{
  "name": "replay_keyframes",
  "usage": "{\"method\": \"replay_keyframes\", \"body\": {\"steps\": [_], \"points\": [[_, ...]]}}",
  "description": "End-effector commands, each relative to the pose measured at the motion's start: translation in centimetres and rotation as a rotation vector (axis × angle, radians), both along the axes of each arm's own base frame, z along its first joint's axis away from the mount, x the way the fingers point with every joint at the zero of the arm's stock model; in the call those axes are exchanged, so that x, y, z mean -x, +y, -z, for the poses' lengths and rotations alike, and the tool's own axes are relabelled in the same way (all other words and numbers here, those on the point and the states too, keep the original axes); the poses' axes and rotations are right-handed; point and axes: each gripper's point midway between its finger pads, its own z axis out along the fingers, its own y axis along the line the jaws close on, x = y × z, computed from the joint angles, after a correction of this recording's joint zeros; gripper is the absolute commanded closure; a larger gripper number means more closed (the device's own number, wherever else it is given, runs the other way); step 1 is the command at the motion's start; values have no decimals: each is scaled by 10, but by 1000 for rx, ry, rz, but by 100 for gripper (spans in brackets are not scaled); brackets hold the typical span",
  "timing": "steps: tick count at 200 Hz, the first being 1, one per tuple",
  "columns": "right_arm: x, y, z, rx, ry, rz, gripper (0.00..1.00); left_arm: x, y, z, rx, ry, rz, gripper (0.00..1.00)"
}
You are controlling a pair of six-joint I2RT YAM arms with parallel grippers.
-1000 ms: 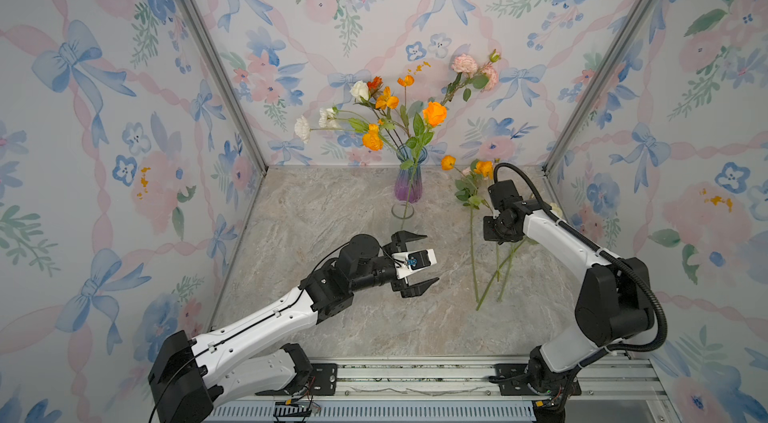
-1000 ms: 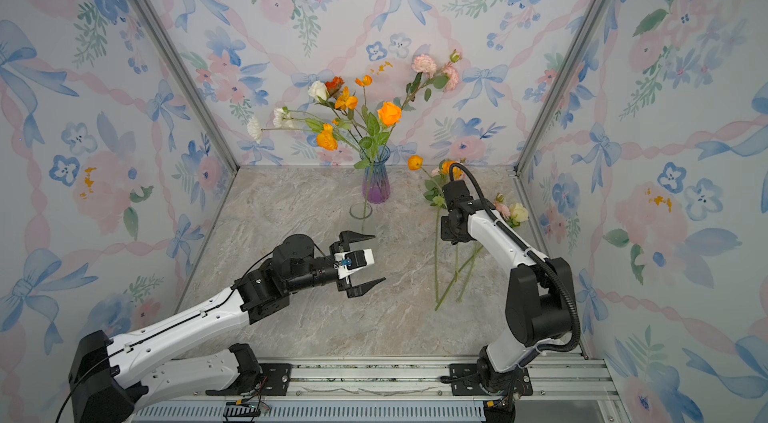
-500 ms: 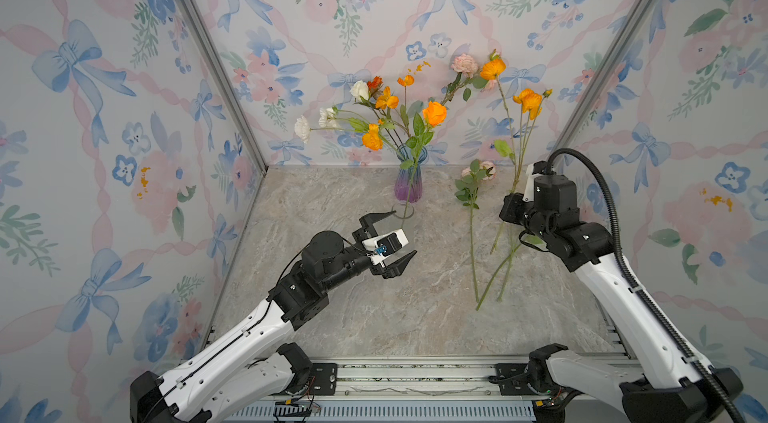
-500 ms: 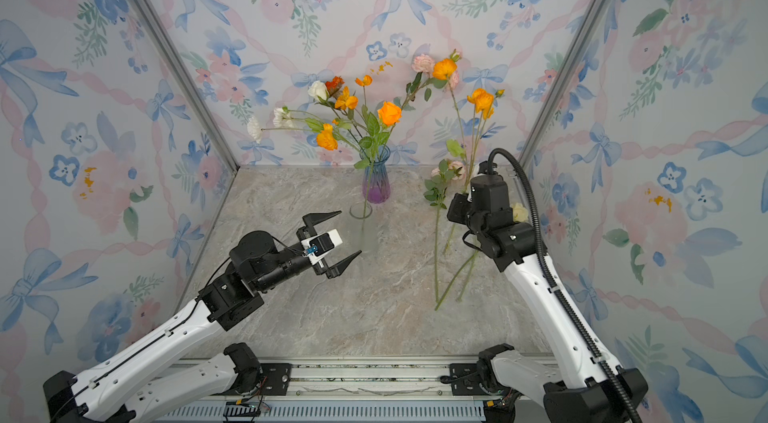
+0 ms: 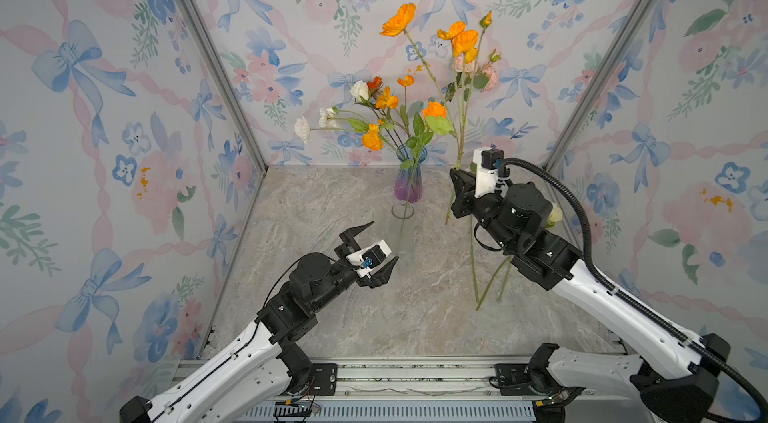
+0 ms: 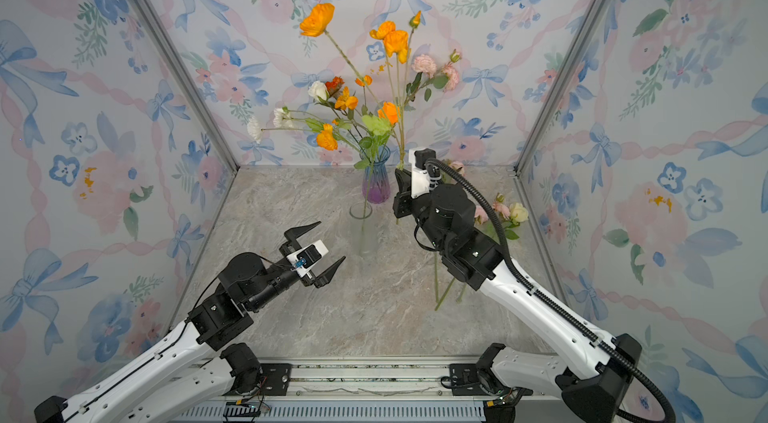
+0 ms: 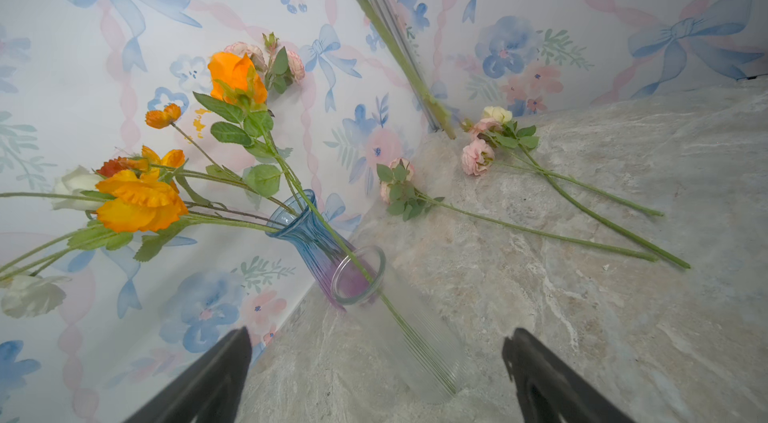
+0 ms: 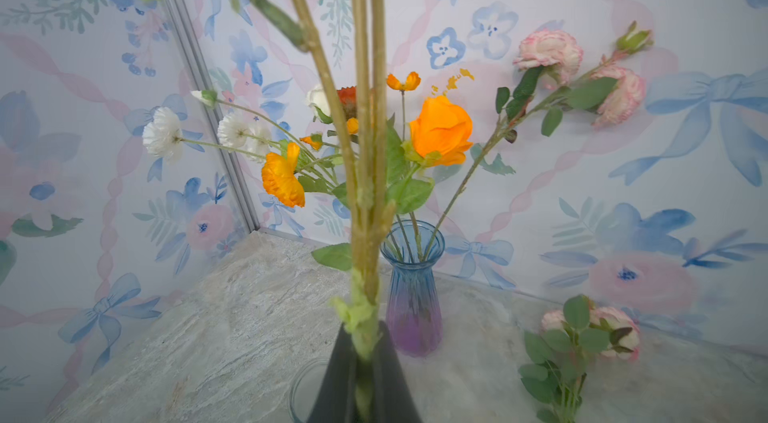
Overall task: Arrange the flowers into the vase
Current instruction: 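Lift the pink rose stems with the right gripper toward the vase, then lower the pink rose stems into the vase mouth with the right gripper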
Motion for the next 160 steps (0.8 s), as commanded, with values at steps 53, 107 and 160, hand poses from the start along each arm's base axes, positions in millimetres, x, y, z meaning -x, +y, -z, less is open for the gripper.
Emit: {"method": "replay_keyframes", "body": {"steps": [53,107,160], "points": [[-37,68,3,-23,-250,5,100,-4,9,-1,56,-14,-47,2],[-52,92,42,-17,-216,-12,100,-5,8,1,49,-11,-47,2],[-48,97,86,9,-165,-25,100,-6,7,3,46,-7,-41,2]]}}
